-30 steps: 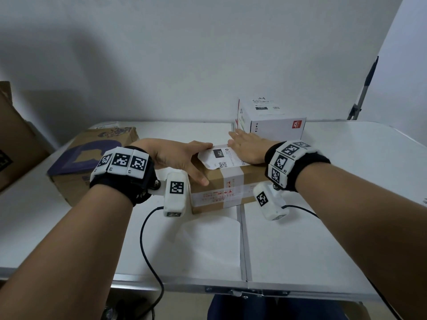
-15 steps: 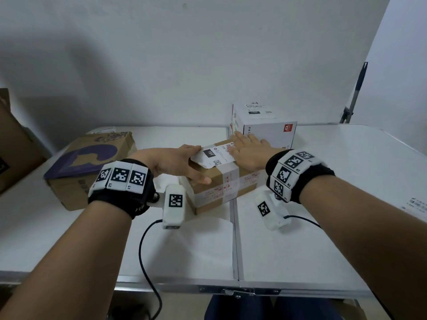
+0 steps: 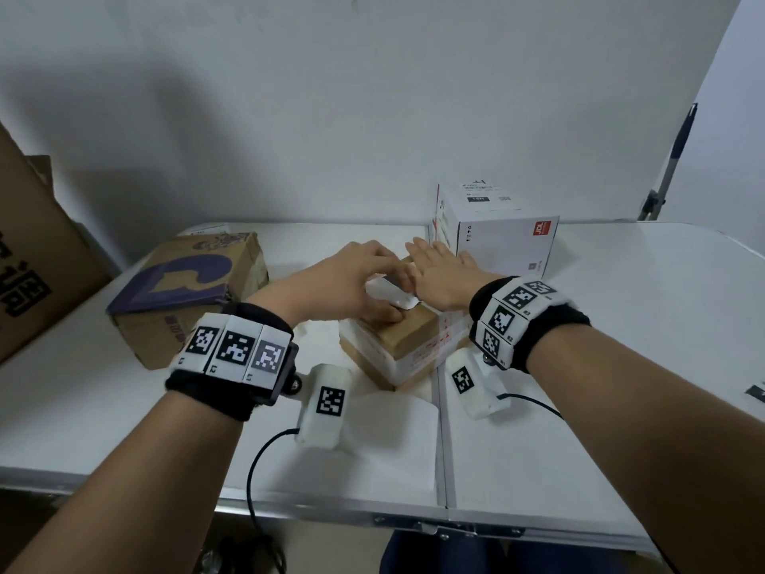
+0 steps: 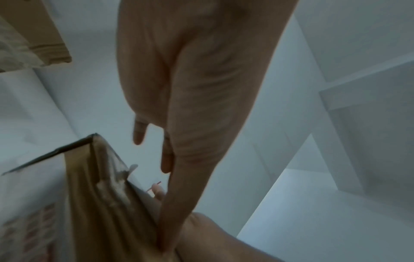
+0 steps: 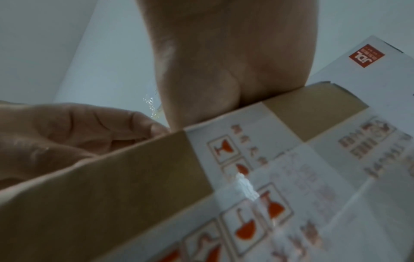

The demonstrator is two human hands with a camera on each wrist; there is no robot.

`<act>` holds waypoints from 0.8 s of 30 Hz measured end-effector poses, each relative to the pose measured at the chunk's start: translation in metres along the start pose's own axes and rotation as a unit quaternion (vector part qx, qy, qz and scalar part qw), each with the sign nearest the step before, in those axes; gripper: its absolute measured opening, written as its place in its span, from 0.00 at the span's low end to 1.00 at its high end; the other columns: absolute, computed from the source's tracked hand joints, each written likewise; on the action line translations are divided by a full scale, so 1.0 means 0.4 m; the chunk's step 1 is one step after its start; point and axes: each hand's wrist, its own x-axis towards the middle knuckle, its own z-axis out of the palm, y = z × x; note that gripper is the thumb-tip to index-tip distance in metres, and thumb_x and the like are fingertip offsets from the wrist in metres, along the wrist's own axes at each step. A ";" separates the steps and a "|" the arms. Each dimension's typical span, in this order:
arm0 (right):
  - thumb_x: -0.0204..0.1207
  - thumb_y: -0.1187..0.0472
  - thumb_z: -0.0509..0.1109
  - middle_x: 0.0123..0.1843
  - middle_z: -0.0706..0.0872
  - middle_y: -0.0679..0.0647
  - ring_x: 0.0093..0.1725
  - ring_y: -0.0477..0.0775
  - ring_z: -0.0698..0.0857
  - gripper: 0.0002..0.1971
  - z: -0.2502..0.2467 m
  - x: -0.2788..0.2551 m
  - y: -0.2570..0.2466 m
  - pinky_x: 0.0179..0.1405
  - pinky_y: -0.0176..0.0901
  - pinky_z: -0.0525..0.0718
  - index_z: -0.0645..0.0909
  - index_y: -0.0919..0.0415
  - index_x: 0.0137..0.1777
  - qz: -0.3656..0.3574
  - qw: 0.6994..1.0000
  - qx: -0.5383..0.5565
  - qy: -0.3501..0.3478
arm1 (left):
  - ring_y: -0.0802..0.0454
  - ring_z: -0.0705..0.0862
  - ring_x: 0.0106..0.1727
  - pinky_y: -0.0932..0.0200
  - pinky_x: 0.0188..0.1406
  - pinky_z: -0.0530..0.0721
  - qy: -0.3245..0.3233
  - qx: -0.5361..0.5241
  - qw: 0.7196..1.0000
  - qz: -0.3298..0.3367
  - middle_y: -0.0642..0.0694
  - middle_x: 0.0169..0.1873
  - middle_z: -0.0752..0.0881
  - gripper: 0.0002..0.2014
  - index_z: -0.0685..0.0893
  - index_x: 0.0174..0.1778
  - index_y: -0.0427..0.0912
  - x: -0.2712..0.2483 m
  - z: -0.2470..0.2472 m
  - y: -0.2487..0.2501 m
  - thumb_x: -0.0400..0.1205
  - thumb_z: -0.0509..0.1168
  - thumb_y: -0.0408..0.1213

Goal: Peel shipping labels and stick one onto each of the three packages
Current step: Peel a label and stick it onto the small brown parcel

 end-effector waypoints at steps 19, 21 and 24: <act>0.86 0.46 0.37 0.86 0.36 0.46 0.85 0.53 0.37 0.28 -0.001 0.003 0.000 0.82 0.62 0.38 0.37 0.49 0.85 0.005 1.000 0.005 -0.019 | 0.69 0.80 0.42 0.79 0.43 0.70 0.056 0.015 0.996 0.071 0.63 0.35 0.84 0.03 0.90 0.41 0.53 -0.005 0.012 -0.003 0.74 0.75 0.39; 0.86 0.46 0.37 0.86 0.36 0.46 0.85 0.53 0.37 0.28 -0.002 0.004 -0.001 0.82 0.62 0.38 0.37 0.49 0.85 0.006 1.000 0.005 -0.022 | 0.67 0.81 0.43 0.76 0.44 0.73 0.059 0.015 0.996 0.067 0.62 0.35 0.85 0.03 0.90 0.41 0.53 -0.006 0.013 -0.003 0.74 0.75 0.40; 0.86 0.46 0.37 0.86 0.37 0.46 0.85 0.53 0.37 0.28 -0.001 0.004 -0.001 0.82 0.63 0.38 0.37 0.48 0.85 0.007 1.000 0.004 -0.023 | 0.64 0.83 0.43 0.75 0.45 0.75 0.053 -0.003 0.997 0.064 0.60 0.37 0.86 0.05 0.90 0.39 0.54 -0.009 0.020 -0.003 0.74 0.75 0.37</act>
